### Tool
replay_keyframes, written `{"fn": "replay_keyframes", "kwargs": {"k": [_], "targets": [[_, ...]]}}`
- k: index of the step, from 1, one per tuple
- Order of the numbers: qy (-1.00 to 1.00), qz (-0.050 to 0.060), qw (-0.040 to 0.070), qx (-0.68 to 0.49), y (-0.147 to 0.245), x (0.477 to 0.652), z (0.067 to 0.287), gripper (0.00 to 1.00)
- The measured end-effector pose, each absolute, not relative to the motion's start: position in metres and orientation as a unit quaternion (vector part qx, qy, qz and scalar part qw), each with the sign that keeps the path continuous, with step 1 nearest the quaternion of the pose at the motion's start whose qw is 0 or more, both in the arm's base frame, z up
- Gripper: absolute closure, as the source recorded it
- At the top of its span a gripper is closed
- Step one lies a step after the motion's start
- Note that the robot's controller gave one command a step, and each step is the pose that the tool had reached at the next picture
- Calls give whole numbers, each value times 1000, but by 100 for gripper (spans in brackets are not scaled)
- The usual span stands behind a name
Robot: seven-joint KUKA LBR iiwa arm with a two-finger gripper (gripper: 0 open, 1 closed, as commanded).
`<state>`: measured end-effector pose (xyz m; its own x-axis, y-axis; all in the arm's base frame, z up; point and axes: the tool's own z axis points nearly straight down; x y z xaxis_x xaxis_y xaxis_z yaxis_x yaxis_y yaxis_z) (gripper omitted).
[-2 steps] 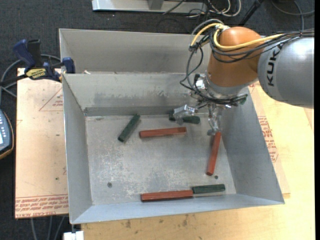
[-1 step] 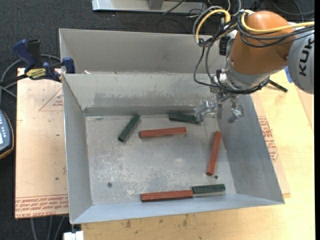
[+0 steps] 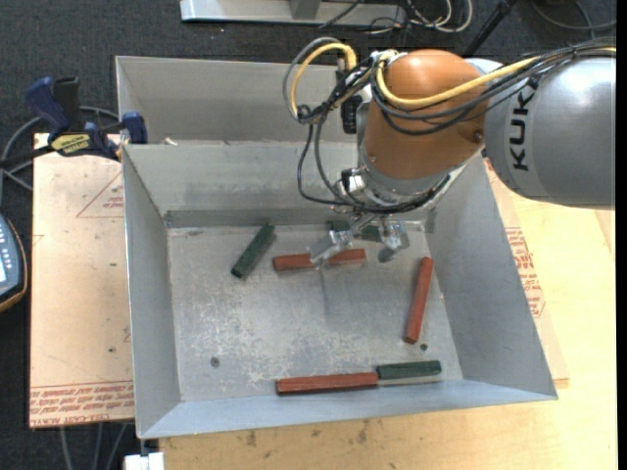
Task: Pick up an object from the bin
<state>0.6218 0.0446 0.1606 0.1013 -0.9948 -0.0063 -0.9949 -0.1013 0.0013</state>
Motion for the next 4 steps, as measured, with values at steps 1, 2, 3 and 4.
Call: {"fn": "replay_keyframes", "kwargs": {"k": [1, 2, 3, 4], "targets": [[725, 2, 1, -689, 25, 656, 93, 0], [774, 1, 4, -633, 26, 658, 72, 0], [875, 0, 2, -485, 17, 652, 101, 0], [865, 1, 3, -501, 27, 652, 70, 0]]}}
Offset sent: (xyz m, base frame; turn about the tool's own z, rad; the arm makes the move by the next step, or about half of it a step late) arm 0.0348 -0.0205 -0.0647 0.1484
